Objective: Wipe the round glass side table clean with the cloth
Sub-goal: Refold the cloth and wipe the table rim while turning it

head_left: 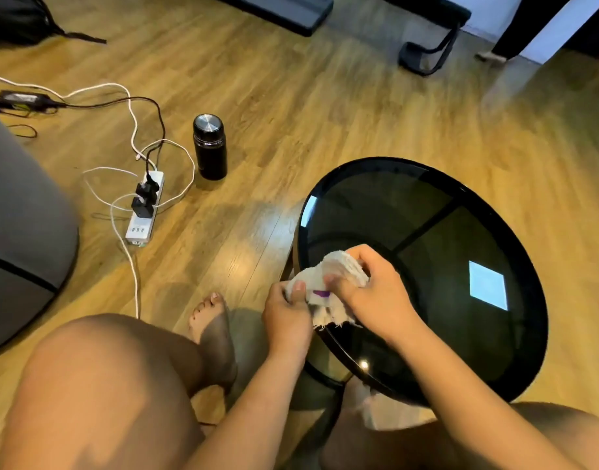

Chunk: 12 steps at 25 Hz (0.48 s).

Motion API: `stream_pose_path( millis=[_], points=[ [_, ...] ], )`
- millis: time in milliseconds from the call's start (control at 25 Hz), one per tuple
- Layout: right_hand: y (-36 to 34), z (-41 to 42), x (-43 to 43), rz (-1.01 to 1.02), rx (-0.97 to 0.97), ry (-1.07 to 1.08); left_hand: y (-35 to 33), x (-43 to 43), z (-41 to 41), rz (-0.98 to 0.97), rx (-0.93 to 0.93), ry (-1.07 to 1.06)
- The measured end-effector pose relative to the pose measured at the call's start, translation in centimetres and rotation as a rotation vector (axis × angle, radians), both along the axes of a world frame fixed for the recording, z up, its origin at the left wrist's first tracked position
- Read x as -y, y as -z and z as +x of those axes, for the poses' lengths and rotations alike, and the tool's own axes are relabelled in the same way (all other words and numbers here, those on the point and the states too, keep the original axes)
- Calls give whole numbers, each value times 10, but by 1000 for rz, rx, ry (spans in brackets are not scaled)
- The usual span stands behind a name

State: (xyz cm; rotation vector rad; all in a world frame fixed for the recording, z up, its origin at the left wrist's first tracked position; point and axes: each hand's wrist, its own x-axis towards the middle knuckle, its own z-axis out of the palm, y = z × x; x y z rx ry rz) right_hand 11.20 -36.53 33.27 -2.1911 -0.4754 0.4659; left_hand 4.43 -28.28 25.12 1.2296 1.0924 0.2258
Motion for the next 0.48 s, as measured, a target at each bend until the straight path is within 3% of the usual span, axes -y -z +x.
stream_pose_path(
  millis=[120, 240, 320, 400, 480],
  points=[
    [2, 1, -19, 11, 8, -102, 12, -27, 15, -78, -38, -166],
    [2, 18, -34, 119, -8, -55, -4, -36, 18, 50, -61, -311],
    [5, 31, -38, 89, -10, -50, -22, -19, 15, 24, -3, -212],
    [10, 38, -35, -110, 34, -96, -21, 1, 13, -27, -38, -68],
    [14, 35, -26, -182, 83, -117, -9, 5, 11, 31, -99, -108]
  ],
)
